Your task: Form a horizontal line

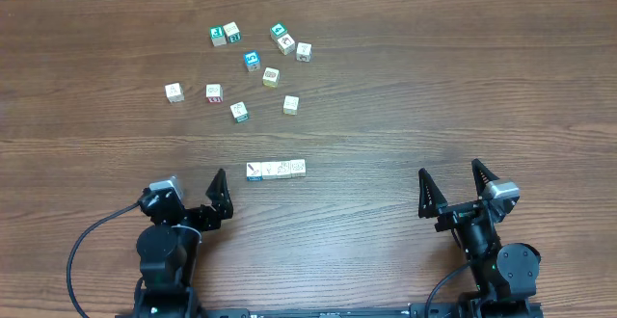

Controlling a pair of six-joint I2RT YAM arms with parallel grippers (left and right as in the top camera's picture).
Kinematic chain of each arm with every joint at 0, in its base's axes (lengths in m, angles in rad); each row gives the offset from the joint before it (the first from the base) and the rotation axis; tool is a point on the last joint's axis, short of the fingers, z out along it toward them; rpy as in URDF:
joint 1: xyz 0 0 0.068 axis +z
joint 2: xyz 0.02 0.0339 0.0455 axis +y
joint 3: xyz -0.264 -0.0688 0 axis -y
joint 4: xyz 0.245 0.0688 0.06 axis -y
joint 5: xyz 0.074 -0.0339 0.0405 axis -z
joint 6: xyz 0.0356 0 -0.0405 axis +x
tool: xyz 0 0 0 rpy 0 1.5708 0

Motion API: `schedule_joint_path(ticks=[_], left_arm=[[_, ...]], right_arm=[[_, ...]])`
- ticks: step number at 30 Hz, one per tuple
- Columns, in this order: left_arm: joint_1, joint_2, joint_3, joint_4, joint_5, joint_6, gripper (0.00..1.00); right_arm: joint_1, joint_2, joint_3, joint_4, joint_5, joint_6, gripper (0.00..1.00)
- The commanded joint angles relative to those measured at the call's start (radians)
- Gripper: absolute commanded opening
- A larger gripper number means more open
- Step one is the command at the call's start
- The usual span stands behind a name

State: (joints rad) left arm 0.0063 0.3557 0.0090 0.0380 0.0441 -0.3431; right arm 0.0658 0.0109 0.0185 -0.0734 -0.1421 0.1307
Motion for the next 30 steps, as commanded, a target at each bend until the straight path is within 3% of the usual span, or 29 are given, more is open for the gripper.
schedule_joint_path(ticks=[1, 11, 30], left_arm=[[-0.007, -0.102, -0.004, -0.073, -0.039, 0.034, 1.00], [-0.007, -0.356, -0.004, -0.116, -0.044, 0.079, 1.00], [-0.007, -0.352, -0.004, -0.119, -0.043, 0.199, 1.00]], right_arm=[[-0.005, -0.008, -0.011, 0.004, -0.001, 0.002, 1.00], [-0.005, -0.008, -0.011, 0.004, -0.001, 0.002, 1.00], [-0.005, -0.008, -0.011, 0.004, -0.001, 0.002, 1.00]])
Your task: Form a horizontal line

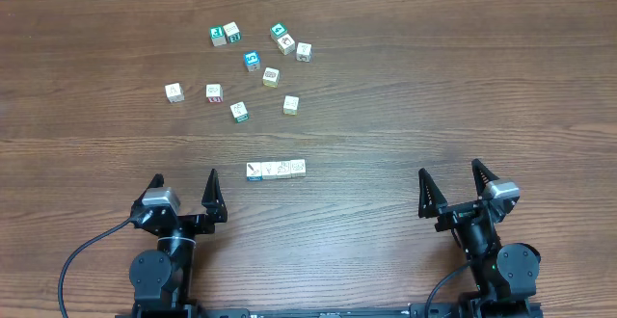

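Note:
A short row of three small cubes lies side by side across the table's middle front. Several more cubes are scattered behind it, among them a blue one, a green one and a white one. My left gripper stands open at the front left, to the left of and below the row, nothing between its fingers. My right gripper is open at the front right, well away from the cubes, and also empty.
The wooden table stretches wide to the right of the cubes. A pale wall edge runs along the back. Black cables loop by the left arm's base.
My left gripper has turned to face straight up the table and sits a little lower left than before. The cubes and the right arm have not moved.

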Controlling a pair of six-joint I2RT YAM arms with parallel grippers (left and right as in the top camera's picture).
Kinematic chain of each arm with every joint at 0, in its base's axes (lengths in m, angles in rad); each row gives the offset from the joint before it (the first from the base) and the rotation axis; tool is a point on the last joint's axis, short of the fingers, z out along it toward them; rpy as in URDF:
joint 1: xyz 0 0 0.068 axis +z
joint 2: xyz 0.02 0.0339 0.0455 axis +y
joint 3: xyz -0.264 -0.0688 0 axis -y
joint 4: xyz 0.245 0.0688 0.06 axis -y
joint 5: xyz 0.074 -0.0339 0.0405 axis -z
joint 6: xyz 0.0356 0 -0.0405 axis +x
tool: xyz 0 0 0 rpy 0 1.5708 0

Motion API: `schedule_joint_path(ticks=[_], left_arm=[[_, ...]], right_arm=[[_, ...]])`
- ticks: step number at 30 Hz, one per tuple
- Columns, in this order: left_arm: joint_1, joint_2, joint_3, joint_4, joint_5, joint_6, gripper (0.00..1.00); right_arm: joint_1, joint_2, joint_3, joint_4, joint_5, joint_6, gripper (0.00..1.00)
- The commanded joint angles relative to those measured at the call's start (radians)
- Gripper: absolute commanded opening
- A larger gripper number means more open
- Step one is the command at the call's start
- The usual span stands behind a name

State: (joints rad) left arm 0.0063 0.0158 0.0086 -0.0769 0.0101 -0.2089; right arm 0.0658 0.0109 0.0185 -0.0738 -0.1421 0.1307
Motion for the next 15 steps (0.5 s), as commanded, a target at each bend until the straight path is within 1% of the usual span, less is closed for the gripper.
schedule_joint_path(ticks=[1, 3, 15], left_arm=[[-0.007, -0.013, -0.004, -0.004, -0.010, 0.087, 0.99], [-0.007, -0.013, -0.004, -0.004, -0.010, 0.119, 1.00], [-0.007, -0.012, -0.004, -0.001, -0.010, 0.120, 0.99]], right_arm=[[-0.005, -0.008, -0.011, 0.004, -0.001, 0.002, 1.00], [-0.005, -0.008, -0.011, 0.004, -0.001, 0.002, 1.00], [-0.005, -0.008, -0.011, 0.004, -0.001, 0.002, 1.00]])
